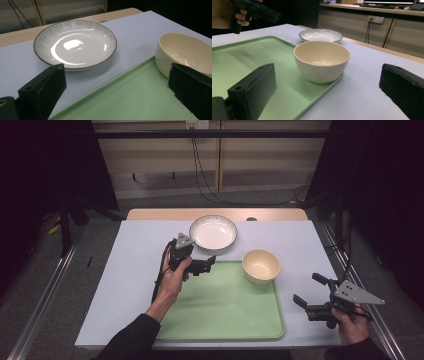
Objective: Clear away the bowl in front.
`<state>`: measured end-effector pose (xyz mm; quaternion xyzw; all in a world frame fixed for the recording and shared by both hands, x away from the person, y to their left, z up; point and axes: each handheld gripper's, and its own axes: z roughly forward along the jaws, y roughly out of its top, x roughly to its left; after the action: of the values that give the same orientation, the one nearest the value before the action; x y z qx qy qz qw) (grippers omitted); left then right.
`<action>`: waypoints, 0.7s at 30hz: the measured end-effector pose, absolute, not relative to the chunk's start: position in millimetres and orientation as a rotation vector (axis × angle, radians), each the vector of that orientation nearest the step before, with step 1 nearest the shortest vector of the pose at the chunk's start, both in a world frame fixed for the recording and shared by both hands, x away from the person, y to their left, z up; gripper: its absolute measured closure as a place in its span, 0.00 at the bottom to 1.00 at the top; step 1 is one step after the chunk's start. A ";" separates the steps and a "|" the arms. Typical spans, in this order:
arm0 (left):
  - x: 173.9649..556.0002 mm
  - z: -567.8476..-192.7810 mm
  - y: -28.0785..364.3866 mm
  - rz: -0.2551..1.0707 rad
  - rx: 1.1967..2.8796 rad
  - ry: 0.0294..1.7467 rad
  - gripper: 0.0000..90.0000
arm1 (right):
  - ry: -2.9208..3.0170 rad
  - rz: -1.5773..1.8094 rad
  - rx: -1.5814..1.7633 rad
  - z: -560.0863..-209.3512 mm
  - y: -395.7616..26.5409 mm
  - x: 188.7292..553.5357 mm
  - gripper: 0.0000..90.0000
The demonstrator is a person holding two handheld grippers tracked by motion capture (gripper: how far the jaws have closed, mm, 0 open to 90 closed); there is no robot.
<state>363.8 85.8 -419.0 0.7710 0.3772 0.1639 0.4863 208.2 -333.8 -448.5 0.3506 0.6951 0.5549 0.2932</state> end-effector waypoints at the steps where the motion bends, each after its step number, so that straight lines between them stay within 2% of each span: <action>1: 362.2 -418.8 88.4 0.400 1.880 0.919 0.02 | 1.857 1.478 0.936 -448.4 -334.1 208.0 0.01; 21: 327.5 -413.1 125.4 0.491 1.830 0.937 0.02 | 1.860 1.470 0.935 -448.6 -333.9 208.4 0.01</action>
<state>327.5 125.4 -413.1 0.7540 0.3861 0.2023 0.4915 208.4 -333.9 -448.6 0.3509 0.6979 0.5518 0.2922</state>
